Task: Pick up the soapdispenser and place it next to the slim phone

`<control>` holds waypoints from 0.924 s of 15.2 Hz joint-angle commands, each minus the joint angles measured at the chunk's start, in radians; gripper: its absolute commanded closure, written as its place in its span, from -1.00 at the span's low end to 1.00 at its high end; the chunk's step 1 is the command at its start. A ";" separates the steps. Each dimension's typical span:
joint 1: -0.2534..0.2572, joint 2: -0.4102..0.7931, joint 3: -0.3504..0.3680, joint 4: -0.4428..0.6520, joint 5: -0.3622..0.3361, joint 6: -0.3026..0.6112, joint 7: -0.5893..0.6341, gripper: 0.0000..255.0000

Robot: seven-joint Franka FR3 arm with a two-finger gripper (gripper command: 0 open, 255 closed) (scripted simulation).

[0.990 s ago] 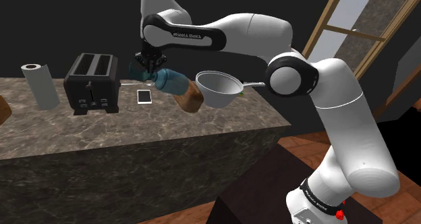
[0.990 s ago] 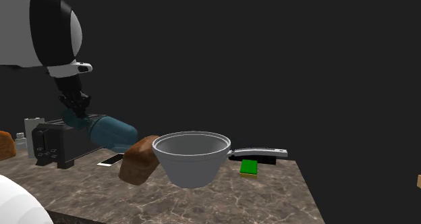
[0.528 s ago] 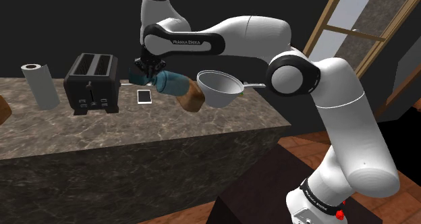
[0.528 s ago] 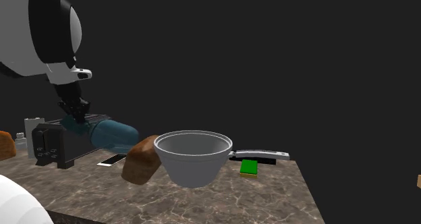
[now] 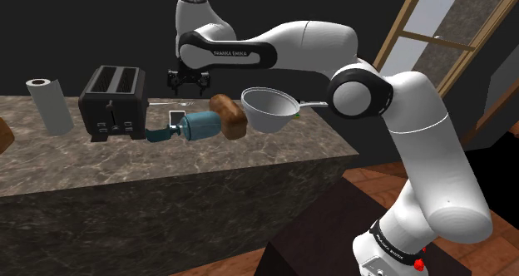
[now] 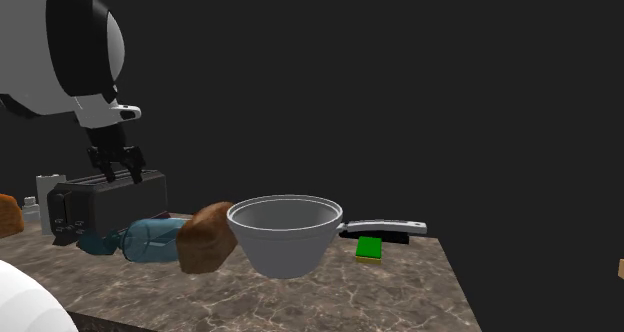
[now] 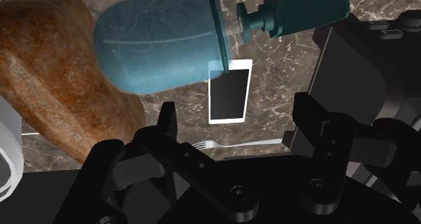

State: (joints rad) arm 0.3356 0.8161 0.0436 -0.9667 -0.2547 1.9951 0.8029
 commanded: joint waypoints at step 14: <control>0.013 -0.060 0.004 0.013 0.002 -0.076 -0.001 -1.00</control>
